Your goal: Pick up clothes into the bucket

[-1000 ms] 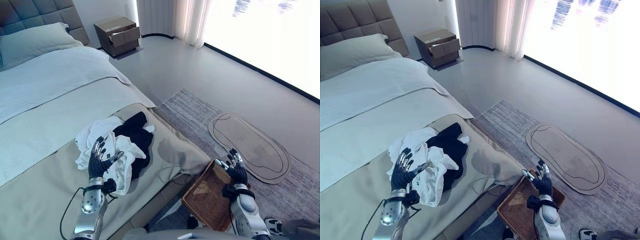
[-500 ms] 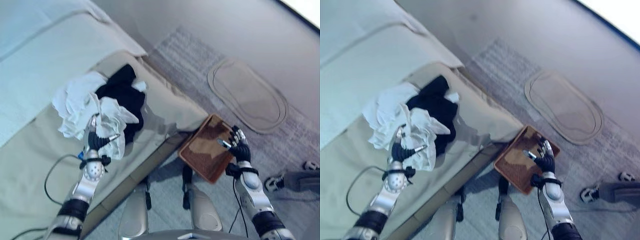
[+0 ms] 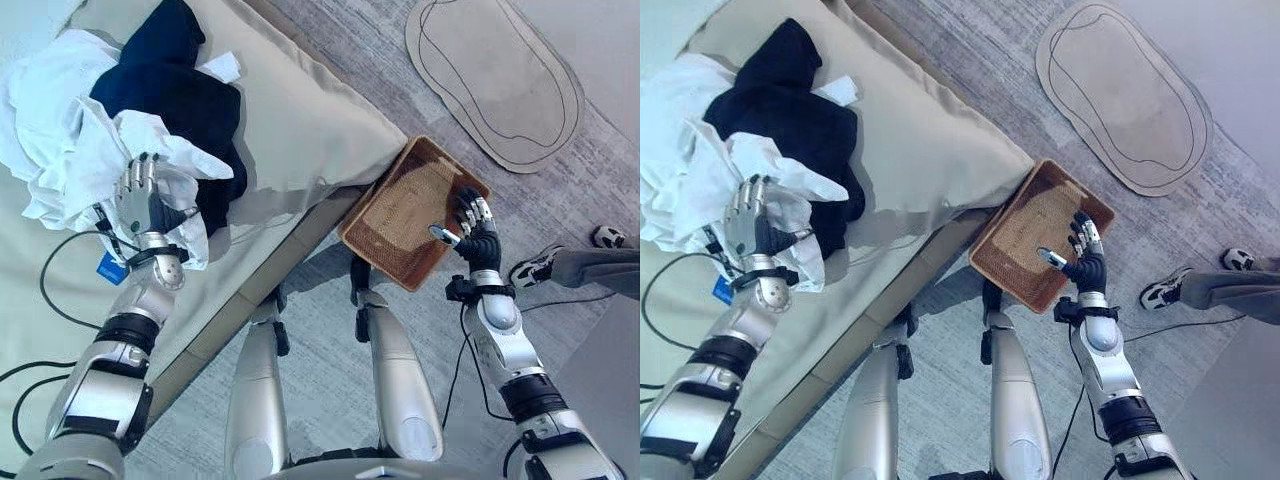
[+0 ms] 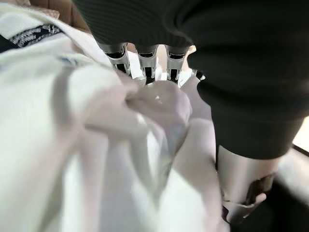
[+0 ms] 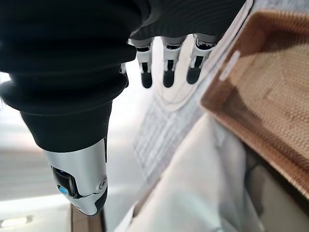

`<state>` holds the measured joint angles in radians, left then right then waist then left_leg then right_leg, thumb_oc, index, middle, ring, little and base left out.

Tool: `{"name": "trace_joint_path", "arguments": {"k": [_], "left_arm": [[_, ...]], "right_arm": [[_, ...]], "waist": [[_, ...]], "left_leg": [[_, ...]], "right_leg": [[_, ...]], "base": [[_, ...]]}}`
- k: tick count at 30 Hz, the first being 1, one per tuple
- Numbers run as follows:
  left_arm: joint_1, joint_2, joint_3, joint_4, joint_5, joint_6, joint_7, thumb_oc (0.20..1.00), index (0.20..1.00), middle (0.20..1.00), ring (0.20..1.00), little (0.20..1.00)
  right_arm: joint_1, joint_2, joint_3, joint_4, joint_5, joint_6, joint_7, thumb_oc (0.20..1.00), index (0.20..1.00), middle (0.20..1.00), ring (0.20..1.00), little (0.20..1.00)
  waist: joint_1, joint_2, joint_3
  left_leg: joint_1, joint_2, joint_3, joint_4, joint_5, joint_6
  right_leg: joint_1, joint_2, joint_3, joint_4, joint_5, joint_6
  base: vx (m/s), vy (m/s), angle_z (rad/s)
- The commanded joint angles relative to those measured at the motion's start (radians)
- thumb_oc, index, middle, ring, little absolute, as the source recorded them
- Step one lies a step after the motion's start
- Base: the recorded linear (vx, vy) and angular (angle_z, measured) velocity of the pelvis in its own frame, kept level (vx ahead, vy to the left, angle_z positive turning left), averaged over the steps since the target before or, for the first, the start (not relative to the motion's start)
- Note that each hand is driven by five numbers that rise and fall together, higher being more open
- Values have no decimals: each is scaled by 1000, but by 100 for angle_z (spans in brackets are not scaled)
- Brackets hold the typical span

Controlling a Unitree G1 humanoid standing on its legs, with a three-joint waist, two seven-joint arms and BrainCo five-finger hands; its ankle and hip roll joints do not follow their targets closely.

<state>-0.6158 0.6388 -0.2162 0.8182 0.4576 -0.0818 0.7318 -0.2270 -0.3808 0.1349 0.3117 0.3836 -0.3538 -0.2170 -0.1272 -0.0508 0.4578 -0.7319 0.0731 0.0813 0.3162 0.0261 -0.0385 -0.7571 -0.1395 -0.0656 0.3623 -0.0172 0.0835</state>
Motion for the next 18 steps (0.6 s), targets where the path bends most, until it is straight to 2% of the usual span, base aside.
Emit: {"name": "trace_joint_path", "arguments": {"k": [1, 2, 3, 11, 18], "left_arm": [[0, 44, -13, 56, 25, 15, 20, 1000, 1000, 1000, 1000, 1000], [-19, 41, -36, 96, 29, 28, -4, 642, 642, 642, 642, 642], [-23, 36, -37, 100, 30, 31, -10, 200, 200, 200, 200, 200], [22, 13, -23, 79, 45, 12, -26, 200, 200, 200, 200, 200], [169, -9, 33, -40, 55, -34, -47, 200, 200, 200, 200, 200]], "right_arm": [[61, -26, 29, -101, -2, -72, -9, 1000, 1000, 1000, 1000, 1000], [61, -25, 33, -103, -5, -71, -7, 1000, 1000, 1000, 1000, 1000], [64, -24, 34, -103, -7, -71, -5, 1000, 1000, 1000, 1000, 1000], [104, -16, 15, -101, -18, -74, 15, 1000, 1000, 1000, 1000, 1000], [126, -4, 0, -78, -26, -67, 28, 1000, 1000, 1000, 1000, 1000]], "waist": [[-15, -23, -85], [-21, -25, -87], [-23, -25, -89], [-25, -18, -131], [1, -14, -173]], "left_leg": [[-79, 47, -3, 185, -117, -4], [-86, 47, 2, 190, -120, -2], [-87, 47, 3, 190, -121, -2], [-63, 39, 6, 161, -123, -3], [64, 26, 9, 60, -99, -13]], "right_leg": [[17, -95, -21, -68, 85, 80], [7, -96, -19, -66, 88, 83], [4, -96, -18, -66, 89, 84], [22, -103, -19, -99, 97, 88], [156, -108, -39, -208, 128, 96]], "base": [[-3, 50, -2], [0, 57, -2], [13, 51, 0], [7, 1, 0], [43, -14, -5]]}}
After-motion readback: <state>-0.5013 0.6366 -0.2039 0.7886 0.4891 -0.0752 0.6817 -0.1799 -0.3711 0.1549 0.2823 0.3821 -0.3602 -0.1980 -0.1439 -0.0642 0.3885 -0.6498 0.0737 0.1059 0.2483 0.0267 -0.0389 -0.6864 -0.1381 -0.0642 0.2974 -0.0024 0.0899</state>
